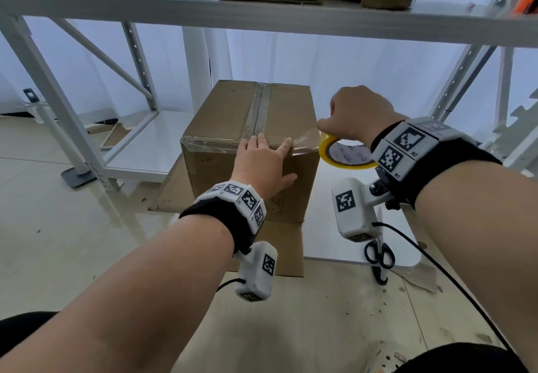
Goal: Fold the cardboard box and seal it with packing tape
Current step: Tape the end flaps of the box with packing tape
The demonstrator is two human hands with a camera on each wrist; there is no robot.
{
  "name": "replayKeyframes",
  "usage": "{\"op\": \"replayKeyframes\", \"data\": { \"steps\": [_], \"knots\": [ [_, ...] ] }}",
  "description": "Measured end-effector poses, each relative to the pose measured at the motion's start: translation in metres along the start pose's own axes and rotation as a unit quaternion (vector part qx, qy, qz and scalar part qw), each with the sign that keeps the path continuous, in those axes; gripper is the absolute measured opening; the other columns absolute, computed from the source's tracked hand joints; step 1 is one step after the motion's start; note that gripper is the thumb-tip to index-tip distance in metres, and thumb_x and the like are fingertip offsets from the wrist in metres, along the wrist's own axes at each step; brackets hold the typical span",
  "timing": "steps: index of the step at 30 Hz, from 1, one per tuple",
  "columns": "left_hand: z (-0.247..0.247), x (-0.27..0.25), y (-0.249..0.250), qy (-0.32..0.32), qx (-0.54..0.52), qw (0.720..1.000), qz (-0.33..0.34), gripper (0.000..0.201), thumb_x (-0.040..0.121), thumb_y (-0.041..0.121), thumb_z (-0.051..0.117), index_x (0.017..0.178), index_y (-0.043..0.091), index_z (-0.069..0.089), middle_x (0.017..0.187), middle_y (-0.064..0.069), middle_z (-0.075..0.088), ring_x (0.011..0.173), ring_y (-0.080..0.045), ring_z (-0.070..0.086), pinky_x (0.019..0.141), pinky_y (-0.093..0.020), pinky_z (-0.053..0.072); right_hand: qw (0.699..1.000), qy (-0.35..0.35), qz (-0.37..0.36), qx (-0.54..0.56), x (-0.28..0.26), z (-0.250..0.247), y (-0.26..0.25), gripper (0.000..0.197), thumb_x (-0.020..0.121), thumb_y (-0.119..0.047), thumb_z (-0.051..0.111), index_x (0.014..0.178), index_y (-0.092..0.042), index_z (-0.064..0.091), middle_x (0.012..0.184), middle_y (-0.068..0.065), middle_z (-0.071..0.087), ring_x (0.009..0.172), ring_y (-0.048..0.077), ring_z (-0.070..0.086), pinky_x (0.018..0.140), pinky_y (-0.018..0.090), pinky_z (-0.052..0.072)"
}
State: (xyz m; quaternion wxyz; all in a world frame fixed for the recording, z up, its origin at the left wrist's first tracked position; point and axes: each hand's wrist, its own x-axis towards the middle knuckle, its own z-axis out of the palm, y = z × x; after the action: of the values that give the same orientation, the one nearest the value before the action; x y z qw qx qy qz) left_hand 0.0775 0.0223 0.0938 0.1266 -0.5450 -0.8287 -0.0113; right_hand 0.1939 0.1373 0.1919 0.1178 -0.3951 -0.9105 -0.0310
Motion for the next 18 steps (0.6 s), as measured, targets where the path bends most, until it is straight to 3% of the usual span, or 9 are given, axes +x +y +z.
{"op": "replayKeyframes", "data": {
  "steps": [7,13,18],
  "knots": [
    [0.002,-0.010,-0.029,0.038,-0.060,0.997,0.021,0.067,0.093,0.050,0.046,0.150,0.027,0.018,0.155,-0.003,0.026,0.143,-0.019,0.023,0.118,-0.039,0.015,0.999,0.008,0.010,0.032,-0.004,0.009,0.006,0.032,0.081,-0.045,0.058,0.075,-0.013,0.058,0.072,0.002,0.059,0.073,0.022,0.059,0.064,0.031,0.047],
    [0.002,-0.014,-0.042,0.055,-0.091,0.994,-0.002,0.067,0.094,0.049,0.046,0.149,0.018,0.024,0.155,-0.001,0.026,0.143,-0.015,0.022,0.118,-0.033,0.013,0.996,-0.011,0.047,0.077,-0.007,0.013,0.010,0.032,0.079,-0.040,0.058,0.065,-0.011,0.054,0.061,0.002,0.053,0.064,0.021,0.055,0.059,0.028,0.041],
    [-0.004,-0.010,-0.025,0.081,-0.083,0.991,0.071,0.059,0.096,0.043,0.044,0.146,0.014,0.031,0.152,-0.004,0.033,0.142,-0.016,0.026,0.117,-0.030,0.010,0.985,-0.023,0.087,0.150,-0.010,0.012,0.015,0.033,0.080,-0.033,0.054,0.058,-0.012,0.040,0.055,0.002,0.038,0.056,0.020,0.040,0.053,0.029,0.031]
  ]
}}
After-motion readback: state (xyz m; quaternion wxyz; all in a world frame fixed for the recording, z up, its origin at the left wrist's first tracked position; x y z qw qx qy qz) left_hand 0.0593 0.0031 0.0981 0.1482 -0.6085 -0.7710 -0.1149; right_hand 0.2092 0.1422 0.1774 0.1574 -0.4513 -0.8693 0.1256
